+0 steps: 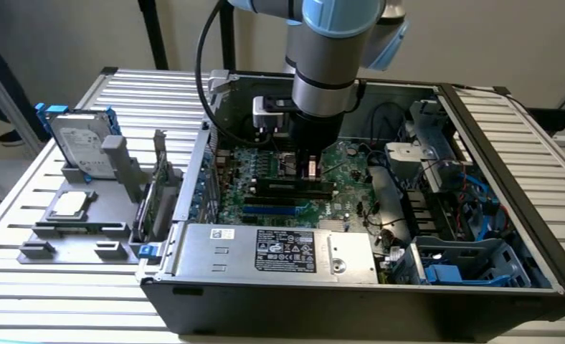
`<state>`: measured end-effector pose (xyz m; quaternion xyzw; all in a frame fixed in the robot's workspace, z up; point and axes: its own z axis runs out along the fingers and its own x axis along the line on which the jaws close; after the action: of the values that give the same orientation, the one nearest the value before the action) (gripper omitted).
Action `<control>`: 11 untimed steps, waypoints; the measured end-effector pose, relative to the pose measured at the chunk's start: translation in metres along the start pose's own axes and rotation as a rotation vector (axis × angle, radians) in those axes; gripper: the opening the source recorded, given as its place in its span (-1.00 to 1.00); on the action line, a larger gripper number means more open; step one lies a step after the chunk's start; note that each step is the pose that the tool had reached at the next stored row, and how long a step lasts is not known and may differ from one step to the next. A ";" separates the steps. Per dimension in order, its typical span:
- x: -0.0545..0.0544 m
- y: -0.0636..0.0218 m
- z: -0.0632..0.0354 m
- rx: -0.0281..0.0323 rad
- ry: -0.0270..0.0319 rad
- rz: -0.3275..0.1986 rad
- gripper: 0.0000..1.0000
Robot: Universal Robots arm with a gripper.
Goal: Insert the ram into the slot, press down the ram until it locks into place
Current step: 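Insert the ram into the slot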
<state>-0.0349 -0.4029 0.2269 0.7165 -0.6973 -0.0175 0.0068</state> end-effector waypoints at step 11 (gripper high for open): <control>0.000 0.0021 0.0006 0.0113 0.0002 0.000 -0.73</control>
<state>-0.0370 -0.4028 0.2264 0.7164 -0.6976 -0.0135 0.0028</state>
